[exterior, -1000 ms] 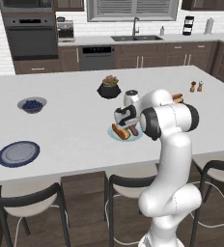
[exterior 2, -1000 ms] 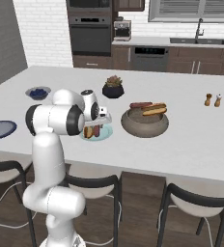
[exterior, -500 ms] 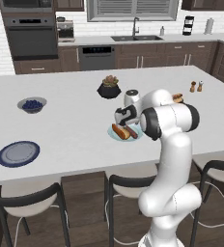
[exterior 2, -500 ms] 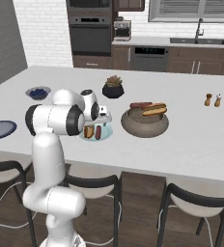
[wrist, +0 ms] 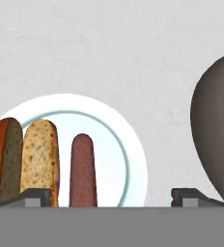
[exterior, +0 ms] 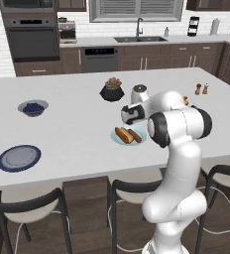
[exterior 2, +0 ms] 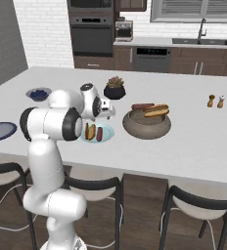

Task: Place one bun and one sausage from the bowl on each plate.

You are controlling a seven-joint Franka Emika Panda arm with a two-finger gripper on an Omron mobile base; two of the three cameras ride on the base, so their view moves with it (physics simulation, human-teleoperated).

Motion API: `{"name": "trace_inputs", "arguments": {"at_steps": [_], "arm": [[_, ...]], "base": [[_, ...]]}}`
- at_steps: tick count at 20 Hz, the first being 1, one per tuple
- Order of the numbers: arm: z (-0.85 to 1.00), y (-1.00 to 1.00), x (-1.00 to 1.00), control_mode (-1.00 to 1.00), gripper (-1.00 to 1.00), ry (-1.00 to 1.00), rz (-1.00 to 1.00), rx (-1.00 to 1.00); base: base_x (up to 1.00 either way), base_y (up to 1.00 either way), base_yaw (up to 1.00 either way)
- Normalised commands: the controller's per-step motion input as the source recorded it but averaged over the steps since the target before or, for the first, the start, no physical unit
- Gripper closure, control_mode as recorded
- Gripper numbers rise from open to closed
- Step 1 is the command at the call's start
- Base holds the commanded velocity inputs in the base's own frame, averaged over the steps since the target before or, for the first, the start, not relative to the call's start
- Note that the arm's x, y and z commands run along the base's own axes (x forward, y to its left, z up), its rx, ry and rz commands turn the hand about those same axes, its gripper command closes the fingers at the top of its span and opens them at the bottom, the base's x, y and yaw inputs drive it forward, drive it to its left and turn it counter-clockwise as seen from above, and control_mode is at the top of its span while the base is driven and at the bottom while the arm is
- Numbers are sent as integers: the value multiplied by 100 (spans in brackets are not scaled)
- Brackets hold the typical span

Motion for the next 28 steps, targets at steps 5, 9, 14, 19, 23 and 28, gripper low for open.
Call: {"name": "trace_inputs", "arguments": {"at_steps": [5,9,14,19,23,28], "arm": [[70,-35,-15,-100,-100,-21,-25,1],[99,-34,-38,-100,-100,-33,-31,12],[96,-49,-39,-100,-100,-30,-35,20],[63,-76,-31,-100,-100,-23,-33,24],[14,-88,2,-100,-100,1,-23,26],[0,-72,17,-100,-100,12,-4,24]], "base": [[0,0,0],[0,0,0],[0,0,0],[0,0,0],[0,0,0],[0,0,0]]}}
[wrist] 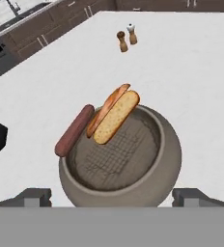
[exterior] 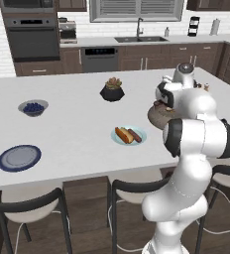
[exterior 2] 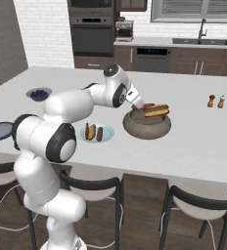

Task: Place one bun and one sausage from the bowl on each plate.

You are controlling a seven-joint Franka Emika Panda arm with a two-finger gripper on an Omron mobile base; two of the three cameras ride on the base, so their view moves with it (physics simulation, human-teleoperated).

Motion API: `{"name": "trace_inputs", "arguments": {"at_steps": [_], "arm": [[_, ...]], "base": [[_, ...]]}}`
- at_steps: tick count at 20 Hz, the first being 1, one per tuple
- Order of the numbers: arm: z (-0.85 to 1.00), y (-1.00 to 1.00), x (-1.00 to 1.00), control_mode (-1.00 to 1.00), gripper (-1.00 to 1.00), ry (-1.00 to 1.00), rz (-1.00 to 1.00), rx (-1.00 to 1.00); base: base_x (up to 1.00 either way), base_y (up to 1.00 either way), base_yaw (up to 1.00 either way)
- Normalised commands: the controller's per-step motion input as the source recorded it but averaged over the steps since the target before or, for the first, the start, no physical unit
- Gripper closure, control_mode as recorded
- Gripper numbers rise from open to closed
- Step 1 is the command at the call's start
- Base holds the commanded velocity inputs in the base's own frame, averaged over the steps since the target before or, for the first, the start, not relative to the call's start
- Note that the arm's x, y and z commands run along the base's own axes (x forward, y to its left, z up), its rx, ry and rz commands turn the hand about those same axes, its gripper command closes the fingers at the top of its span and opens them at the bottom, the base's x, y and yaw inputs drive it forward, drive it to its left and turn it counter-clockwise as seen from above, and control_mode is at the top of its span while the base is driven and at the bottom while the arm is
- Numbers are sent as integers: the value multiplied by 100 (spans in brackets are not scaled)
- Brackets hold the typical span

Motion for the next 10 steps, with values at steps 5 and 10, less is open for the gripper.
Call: {"name": "trace_inputs", "arguments": {"at_steps": [5,10], "arm": [[-10,-48,7,-100,-100,14,0,16],[-37,-17,26,-100,-100,8,0,7]], "base": [[0,0,0],[0,0,0]]}}
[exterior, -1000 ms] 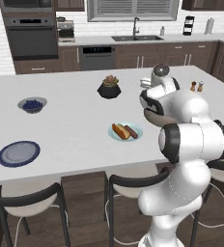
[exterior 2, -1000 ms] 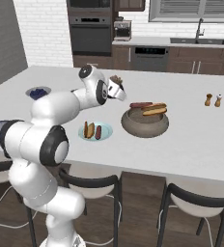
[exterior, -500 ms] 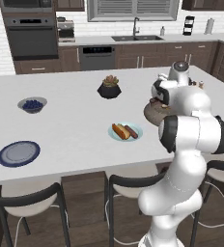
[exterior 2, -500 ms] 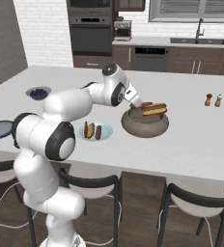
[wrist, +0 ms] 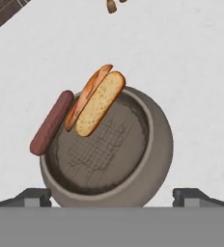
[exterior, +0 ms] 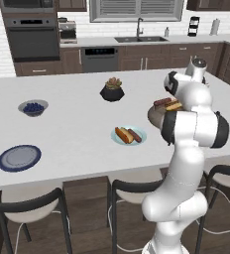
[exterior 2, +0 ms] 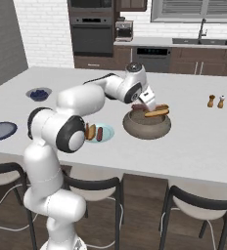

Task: Place one bun and one sausage from the bowl on each plate.

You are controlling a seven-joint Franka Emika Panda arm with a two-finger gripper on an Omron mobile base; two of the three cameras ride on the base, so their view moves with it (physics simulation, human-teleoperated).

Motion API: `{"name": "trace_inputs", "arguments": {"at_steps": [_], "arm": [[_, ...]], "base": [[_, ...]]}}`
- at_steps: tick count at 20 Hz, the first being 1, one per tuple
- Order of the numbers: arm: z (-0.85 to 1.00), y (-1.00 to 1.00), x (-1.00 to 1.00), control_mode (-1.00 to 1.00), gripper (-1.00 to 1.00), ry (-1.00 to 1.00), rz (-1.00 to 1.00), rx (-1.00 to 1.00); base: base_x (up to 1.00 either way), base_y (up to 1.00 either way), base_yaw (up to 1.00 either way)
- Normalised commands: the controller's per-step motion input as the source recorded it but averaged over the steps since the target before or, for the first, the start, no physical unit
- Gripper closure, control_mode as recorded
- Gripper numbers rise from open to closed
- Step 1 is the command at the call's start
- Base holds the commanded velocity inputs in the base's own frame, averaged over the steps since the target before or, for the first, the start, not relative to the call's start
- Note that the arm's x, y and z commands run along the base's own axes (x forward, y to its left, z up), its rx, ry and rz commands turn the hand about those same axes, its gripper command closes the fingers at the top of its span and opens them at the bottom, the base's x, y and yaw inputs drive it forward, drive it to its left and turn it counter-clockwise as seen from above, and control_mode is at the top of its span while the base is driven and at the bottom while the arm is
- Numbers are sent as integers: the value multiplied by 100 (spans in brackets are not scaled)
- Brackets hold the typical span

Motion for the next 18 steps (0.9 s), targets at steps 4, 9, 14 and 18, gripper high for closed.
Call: {"name": "trace_inputs", "arguments": {"at_steps": [4,9,14,18], "arm": [[-35,0,34,-100,-100,1,0,2],[-24,0,33,-100,-100,0,0,0],[-30,0,41,-100,-100,0,0,0],[-33,0,42,-100,-100,0,0,0]], "base": [[0,0,0],[0,0,0],[0,0,0],[0,0,0]]}}
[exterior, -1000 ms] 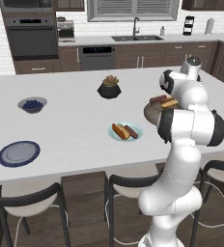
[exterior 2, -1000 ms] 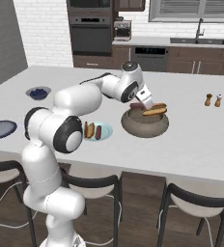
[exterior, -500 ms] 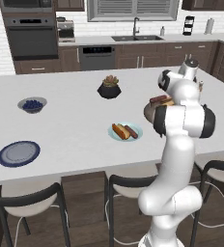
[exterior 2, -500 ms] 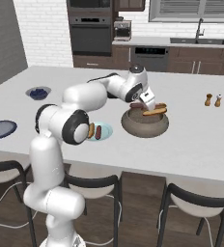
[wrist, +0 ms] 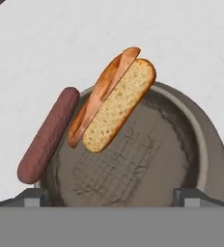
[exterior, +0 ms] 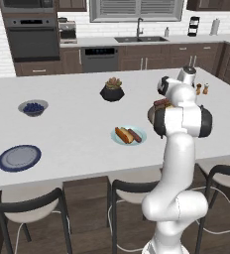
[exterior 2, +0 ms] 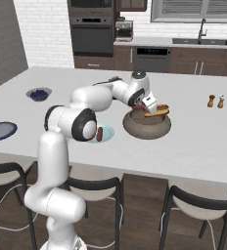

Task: Place one bun and one sausage from the bowl on each plate.

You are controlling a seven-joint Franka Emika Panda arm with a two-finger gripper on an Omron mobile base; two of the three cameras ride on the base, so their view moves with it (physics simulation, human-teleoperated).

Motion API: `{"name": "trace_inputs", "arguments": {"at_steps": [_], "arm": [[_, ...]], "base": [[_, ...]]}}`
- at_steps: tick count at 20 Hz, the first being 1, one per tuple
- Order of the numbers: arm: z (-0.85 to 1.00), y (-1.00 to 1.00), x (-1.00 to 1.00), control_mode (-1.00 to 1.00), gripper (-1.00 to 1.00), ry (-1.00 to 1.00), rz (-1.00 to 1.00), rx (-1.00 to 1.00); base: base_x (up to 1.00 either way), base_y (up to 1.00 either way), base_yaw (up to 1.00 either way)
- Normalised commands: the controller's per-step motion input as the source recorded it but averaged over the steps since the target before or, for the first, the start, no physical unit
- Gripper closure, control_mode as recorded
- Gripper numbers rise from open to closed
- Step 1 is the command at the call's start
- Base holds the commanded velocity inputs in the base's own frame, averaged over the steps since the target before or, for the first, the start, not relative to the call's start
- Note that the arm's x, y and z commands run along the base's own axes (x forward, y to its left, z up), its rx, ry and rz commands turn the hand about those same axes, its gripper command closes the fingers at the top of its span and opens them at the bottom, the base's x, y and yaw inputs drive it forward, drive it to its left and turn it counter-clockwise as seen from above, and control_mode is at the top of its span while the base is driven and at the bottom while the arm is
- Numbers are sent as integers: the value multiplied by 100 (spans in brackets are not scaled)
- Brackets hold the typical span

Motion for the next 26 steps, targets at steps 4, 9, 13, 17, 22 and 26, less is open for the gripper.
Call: {"name": "trace_inputs", "arguments": {"at_steps": [4,9,13,17,22,26], "arm": [[-30,-3,40,-100,-100,0,0,0],[-17,-20,55,-100,-100,0,0,0],[-12,-12,41,-100,-100,0,0,0],[-29,-6,32,-100,-100,6,-1,0],[-35,0,32,-100,-100,10,-1,0],[-8,0,13,-100,-100,5,0,0]], "base": [[0,0,0],[0,0,0],[0,0,0],[0,0,0],[0,0,0],[0,0,0]]}}
